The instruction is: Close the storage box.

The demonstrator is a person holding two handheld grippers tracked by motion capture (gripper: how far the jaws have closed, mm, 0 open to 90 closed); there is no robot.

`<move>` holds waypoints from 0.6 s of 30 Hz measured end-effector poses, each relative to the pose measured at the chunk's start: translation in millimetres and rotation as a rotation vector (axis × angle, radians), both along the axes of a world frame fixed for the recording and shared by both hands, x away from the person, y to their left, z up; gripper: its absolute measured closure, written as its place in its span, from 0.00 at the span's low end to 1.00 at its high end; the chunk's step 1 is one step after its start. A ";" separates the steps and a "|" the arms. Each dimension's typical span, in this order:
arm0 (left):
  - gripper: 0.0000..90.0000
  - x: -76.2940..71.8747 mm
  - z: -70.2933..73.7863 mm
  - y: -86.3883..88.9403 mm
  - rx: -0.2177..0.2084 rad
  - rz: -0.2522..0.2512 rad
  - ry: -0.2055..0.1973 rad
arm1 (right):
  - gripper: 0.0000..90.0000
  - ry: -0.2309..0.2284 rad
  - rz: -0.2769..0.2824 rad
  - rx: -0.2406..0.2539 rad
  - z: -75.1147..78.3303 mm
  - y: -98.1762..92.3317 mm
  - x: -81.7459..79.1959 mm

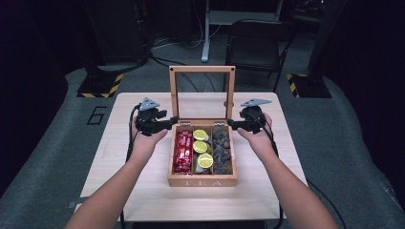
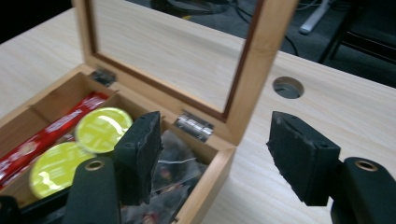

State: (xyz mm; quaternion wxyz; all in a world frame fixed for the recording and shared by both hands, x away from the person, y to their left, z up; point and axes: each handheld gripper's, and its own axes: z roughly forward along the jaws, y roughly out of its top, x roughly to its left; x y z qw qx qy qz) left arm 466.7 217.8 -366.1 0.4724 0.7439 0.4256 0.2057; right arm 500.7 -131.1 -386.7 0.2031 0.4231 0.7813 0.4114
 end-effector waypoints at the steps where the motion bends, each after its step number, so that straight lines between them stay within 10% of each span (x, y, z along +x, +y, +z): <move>1: 0.47 -0.4 0.5 0.7 0.001 -0.002 0.002 | 0.38 0.002 0.010 0.004 1.3 0.4 -3.4; 18: 0.41 -2.6 -0.3 1.2 0.008 -0.032 -0.004 | 0.22 0.027 0.194 0.043 7.7 21.7 -39.2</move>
